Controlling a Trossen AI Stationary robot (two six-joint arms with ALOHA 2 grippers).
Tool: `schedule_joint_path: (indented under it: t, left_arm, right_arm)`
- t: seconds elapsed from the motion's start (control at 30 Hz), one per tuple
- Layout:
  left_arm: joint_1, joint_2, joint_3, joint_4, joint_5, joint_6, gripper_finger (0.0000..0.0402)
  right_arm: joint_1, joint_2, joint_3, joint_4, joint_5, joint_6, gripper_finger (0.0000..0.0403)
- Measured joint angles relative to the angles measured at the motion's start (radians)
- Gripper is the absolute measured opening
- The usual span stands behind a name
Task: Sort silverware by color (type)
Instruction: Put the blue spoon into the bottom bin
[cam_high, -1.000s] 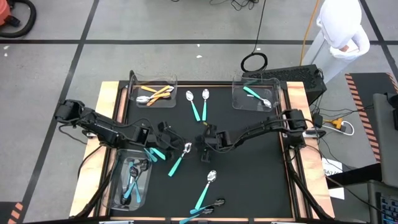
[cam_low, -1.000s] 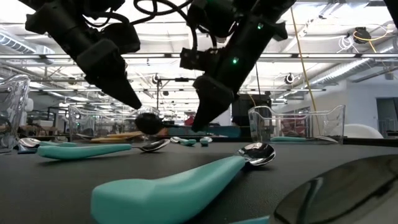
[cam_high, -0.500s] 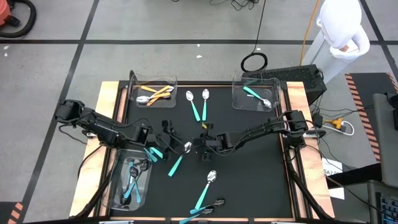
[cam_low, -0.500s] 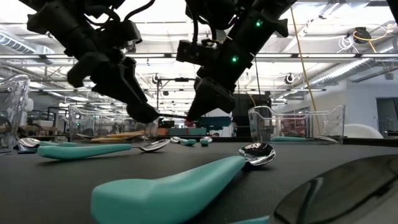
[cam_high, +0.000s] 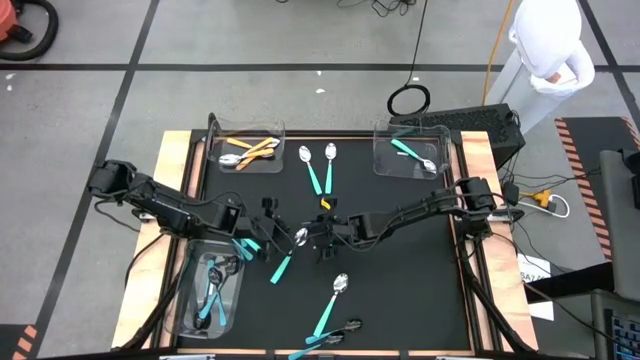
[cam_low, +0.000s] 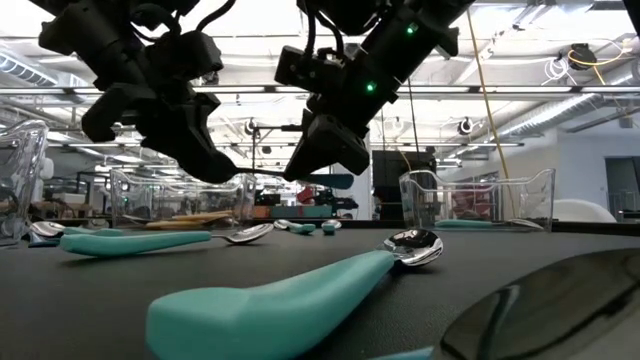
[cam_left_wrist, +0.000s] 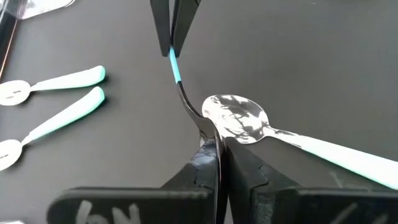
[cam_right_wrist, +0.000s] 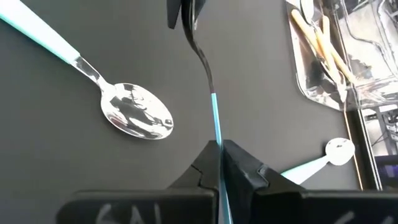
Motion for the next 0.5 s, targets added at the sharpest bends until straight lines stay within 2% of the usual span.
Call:
schedule_joint_path:
  t: [0.2, 0.27, 0.4, 0.5]
  left_arm:
    - [-0.009, 0.0, 0.068, -0.118, -0.015, -0.092, 0.001]
    - [-0.016, -0.004, 0.115, -0.229, -0.029, -0.153, 0.0008]
    - [-0.036, -0.005, 0.231, -0.483, -0.142, -0.349, 0.0008]
    - [-0.061, -0.007, 0.302, -0.68, -0.176, -0.497, 0.0008]
  right_arm:
    - [-0.003, -0.008, 0.0, 0.007, 0.008, 0.039, 0.0026]
    - [-0.008, -0.009, 0.0, 0.013, 0.016, 0.062, 0.0034]
    - [-0.018, -0.008, -0.001, 0.021, 0.062, 0.125, 0.0051]
    - [-0.036, -0.008, -0.001, 0.046, 0.077, 0.171, 0.0067]
